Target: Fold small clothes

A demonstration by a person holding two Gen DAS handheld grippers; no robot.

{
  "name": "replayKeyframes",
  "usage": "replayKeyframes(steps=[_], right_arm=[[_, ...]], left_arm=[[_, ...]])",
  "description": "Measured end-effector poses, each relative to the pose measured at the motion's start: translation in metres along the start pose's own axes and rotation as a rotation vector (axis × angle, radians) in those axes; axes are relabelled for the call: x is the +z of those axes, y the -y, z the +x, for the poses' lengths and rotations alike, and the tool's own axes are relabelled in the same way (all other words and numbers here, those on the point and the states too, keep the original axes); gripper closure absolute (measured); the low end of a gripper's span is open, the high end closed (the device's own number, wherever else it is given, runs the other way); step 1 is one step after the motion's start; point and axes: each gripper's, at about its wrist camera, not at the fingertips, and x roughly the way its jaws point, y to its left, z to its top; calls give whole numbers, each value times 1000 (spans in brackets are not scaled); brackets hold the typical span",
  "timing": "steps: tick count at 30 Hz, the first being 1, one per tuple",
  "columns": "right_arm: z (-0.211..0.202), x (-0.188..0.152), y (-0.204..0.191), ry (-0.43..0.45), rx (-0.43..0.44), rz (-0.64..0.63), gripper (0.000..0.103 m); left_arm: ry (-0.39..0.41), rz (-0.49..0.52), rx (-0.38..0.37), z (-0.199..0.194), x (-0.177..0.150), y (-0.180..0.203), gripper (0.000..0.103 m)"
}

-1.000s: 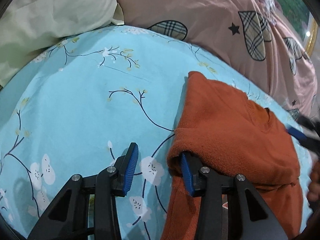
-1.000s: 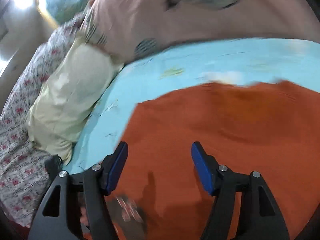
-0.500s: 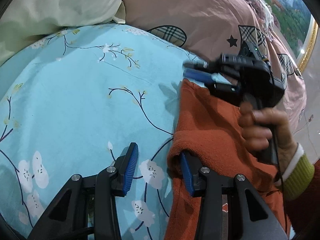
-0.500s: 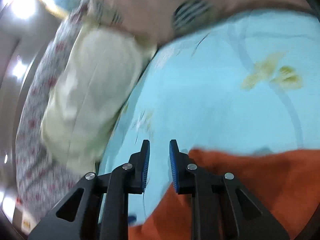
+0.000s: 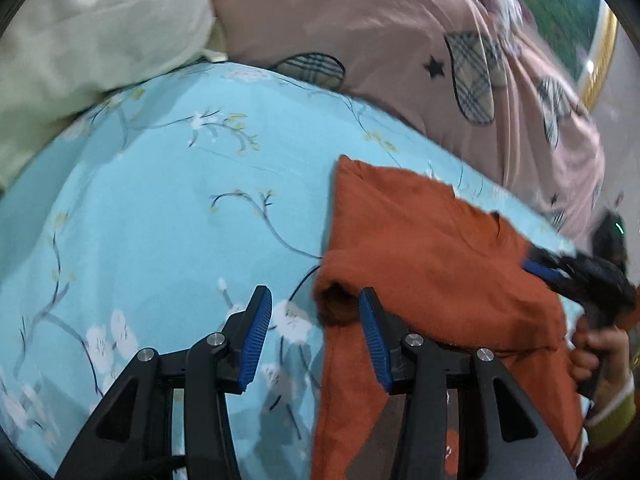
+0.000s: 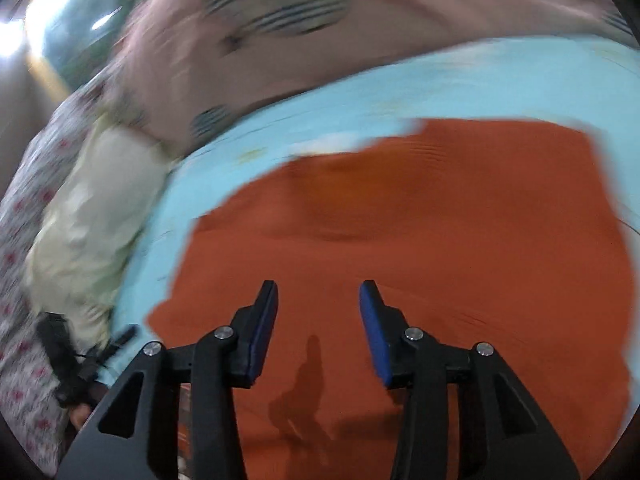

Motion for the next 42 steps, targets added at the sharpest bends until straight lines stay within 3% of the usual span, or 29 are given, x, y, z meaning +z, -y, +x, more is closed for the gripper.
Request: replayKeyframes(steps=[3, 6, 12, 13, 14, 15, 21, 26, 31, 35, 37, 39, 40, 42], right_arm=[[-36, -14, 50, 49, -97, 115, 57], [-47, -18, 72, 41, -162, 131, 55], [-22, -23, 56, -51, -117, 43, 56], [-19, -23, 51, -60, -111, 23, 62], [-16, -21, 47, -73, -99, 6, 90], [-16, -19, 42, -76, -91, -1, 98], [-54, 16, 25, 68, -106, -75, 98], [-9, 14, 53, -52, -244, -68, 98], [-4, 10, 65, -39, -311, -66, 98], [-28, 10, 55, 32, -405, -46, 89], [-49, 3, 48, 72, -341, -39, 85], [-64, -8, 44, 84, -285, -36, 64], [-70, -15, 43, 84, -269, -35, 59], [-80, -32, 43, 68, -234, -26, 55]], left_arm=[[-34, -15, -45, 9, 20, 4, 48], [-82, -16, -39, 29, 43, 4, 47], [-227, -4, -3, 75, 59, 0, 46], [-237, 8, 1, 79, 58, 1, 46], [-250, 20, -3, 82, 56, 3, 46], [-260, 25, -2, 85, 54, 4, 46], [-265, 72, 21, 87, 45, 12, 46], [-259, 119, 30, 88, 35, 23, 45], [-256, 155, 52, 89, 34, 29, 45], [-254, 171, 104, 92, 32, 30, 44], [-247, 147, 98, 84, 31, 28, 44], [-245, 137, 83, 71, 23, 27, 45], [-246, 132, 72, 63, 17, 27, 45], [-256, 121, 36, 47, 2, 27, 45]])
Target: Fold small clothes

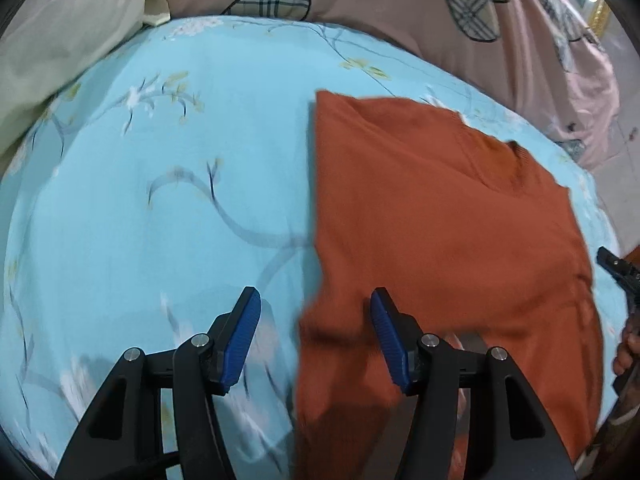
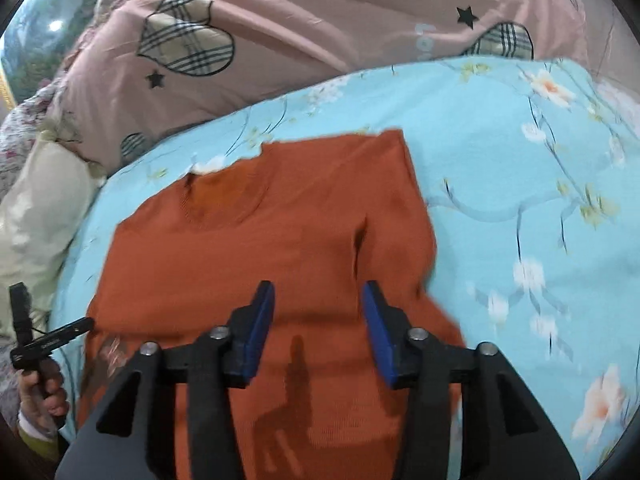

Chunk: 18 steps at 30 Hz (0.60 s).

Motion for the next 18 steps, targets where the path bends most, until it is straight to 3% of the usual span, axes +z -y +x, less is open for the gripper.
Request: replayKeyframes(steps=[3, 9, 18], right_arm=[[-10, -24, 10, -44, 39, 39, 55], [-48, -59, 46, -35, 17, 118, 55], [-67, -103, 63, -88, 54, 142, 55]], left_arm=[[-29, 7, -31, -15, -32, 5, 45], [-51, 38, -57, -48, -92, 13, 44], [-58, 9, -95, -75, -141, 12, 40]])
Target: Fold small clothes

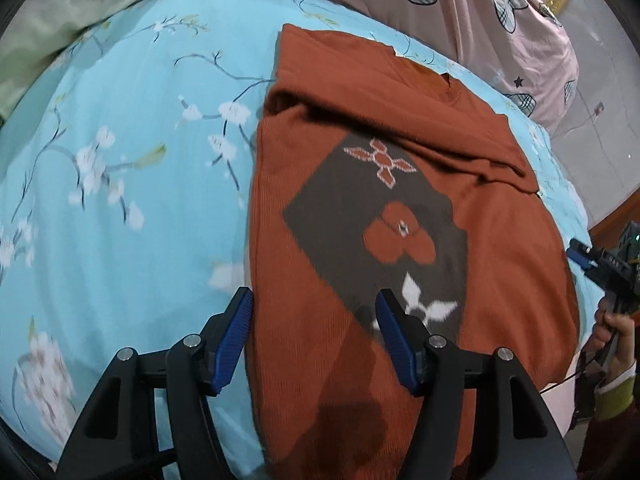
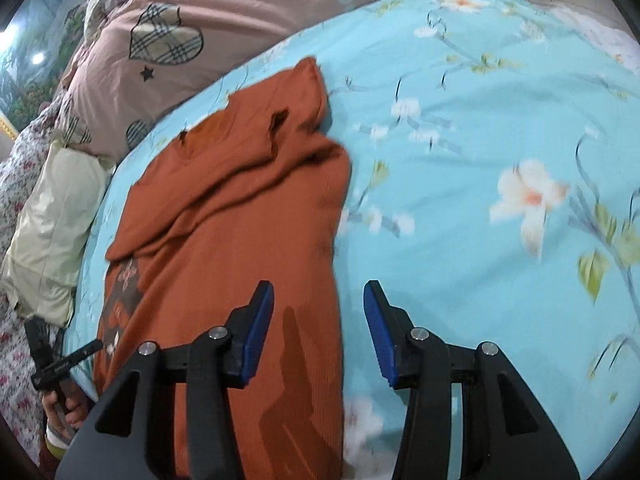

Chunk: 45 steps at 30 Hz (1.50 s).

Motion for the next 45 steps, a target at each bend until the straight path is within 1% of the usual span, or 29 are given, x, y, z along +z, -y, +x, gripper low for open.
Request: replayKeyframes(steps=[2, 4, 5, 6, 7, 9, 12, 16, 19, 21, 22, 23, 25, 26, 27, 28, 29, 31, 33, 36, 38, 40, 42, 43, 44, 45], right_arm=[[-1, -11, 3, -18, 34, 10, 55], [-5, -24, 7, -33, 92, 22, 55], [-8, -30, 9, -42, 142, 29, 55], [-11, -39, 12, -65, 211, 35, 55], [-13, -45, 14, -84, 254, 34, 55], [-18, -63, 17, -115, 329, 14, 55], [-25, -84, 18, -137, 388, -6, 55], [-31, -101, 20, -119, 446, -3, 55], [-29, -107, 12, -113, 456, -29, 55], [-26, -107, 12, -110, 465, -27, 57], [-26, -109, 13, -106, 472, -17, 58], [-25, -110, 15, -101, 477, -8, 60], [-25, -112, 17, -94, 472, -2, 72], [-24, -112, 18, -96, 464, 1, 89], [-23, -113, 19, -104, 454, 8, 93], [-24, -114, 19, -102, 451, 10, 93], [-28, -115, 18, -92, 453, 7, 94], [-45, -115, 23, -51, 469, 13, 95], [-62, -115, 34, -18, 486, 28, 96], [-74, -118, 49, -8, 484, 44, 96], [-69, -121, 51, -21, 477, 56, 96], [-56, -123, 50, -53, 501, 73, 96], [-47, -125, 49, -74, 504, 82, 93], [-44, -126, 49, -86, 497, 83, 93], [-41, -129, 49, -96, 493, 83, 91], [-39, -131, 50, -109, 483, 82, 86]], left_arm=[[0, 0, -12, -3, -8, 1, 38], [-7, 1, -37, -6, -16, 1, 35], [-10, 1, -59, -9, -22, 1, 33], [-11, 3, -79, -10, -25, 2, 31], [-13, 9, -113, -13, -31, 3, 29], [-22, 10, -211, -19, -43, 2, 22], [-58, -17, -300, -22, -62, -3, 22], [-56, -26, -342, -29, -79, -5, 24], [-66, -19, -337, -30, -84, -3, 31], [-76, -11, -338, -29, -84, -5, 37], [-80, -13, -338, -29, -85, -7, 38], [-82, -18, -341, -28, -83, -8, 41], [-89, -29, -352, -28, -83, -11, 46], [-90, -31, -349, -28, -83, -13, 52], [-91, -28, -342, -26, -83, -13, 65], [-92, -17, -321, -25, -83, -12, 79], [-98, -5, -301, -24, -83, -12, 98], [-87, 9, -289, -29, -85, -14, 99], [-43, 55, -261, -44, -87, -10, 100], [5, 71, -276, -64, -90, -11, 100], [12, 56, -288, -64, -90, -16, 100], [-2, 30, -305, -56, -90, -23, 99], [-34, -1, -341, -43, -90, -26, 98], [-49, -5, -342, -39, -90, -26, 96], [-64, -7, -334, -34, -91, -24, 93], [-82, -2, -332, -30, -93, -24, 86]])
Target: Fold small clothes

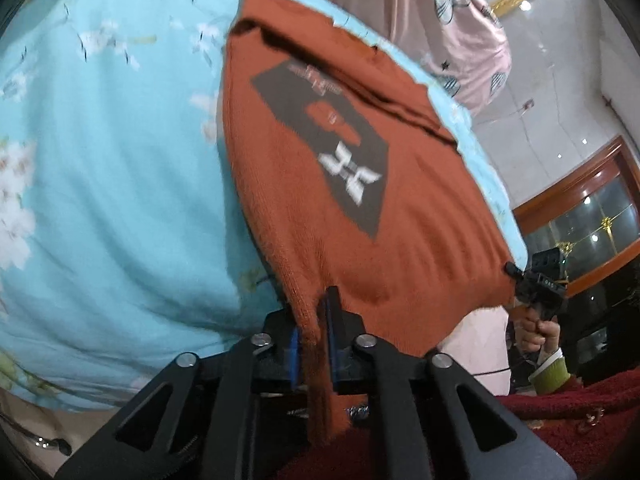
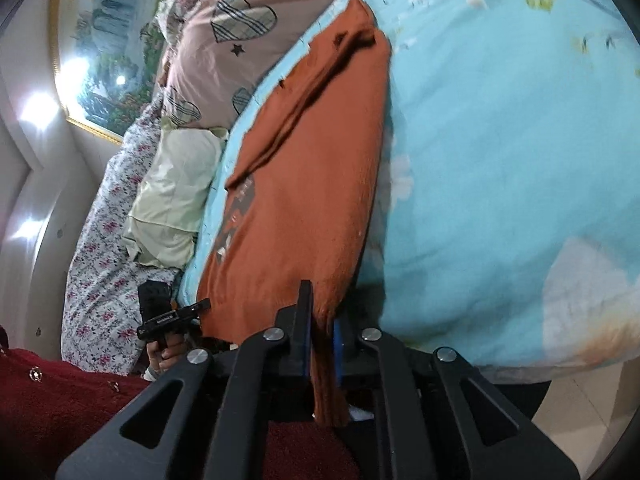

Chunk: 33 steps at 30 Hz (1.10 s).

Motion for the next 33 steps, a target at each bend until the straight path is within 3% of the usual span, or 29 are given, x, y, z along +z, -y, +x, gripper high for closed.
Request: replayKeyframes(steps=[2, 3, 5, 7, 8, 12, 20, 26, 33], right_arm=[[4, -4, 2, -16, -13, -2, 76], [5, -7, 1, -10, -6, -6, 76], [6, -9, -1, 5, -2, -14, 76], [9, -10, -4, 0, 9, -17, 95], [8, -10, -5, -2, 11, -21, 96], [-14, -18, -6, 29, 25, -26, 96], [-24, -8, -22, 62, 105, -43, 96], [-47, 39, -61, 186, 184, -114, 96], [-24, 130, -85, 275, 144, -169, 96]], left_arm=[[-31, 3, -18, 6, -3, -1, 75], [-40, 6, -28, 8, -5, 0, 68], [-53, 28, -34, 13, -7, 4, 65], [-49, 68, -4, 19, -7, 13, 77], [-47, 88, 13, 21, -7, 16, 98], [11, 148, 29, 3, -12, 29, 99], [126, 88, -32, -34, -10, 28, 100], [232, 107, -100, -60, 23, 48, 99], [390, 178, -65, -81, 111, 68, 99]])
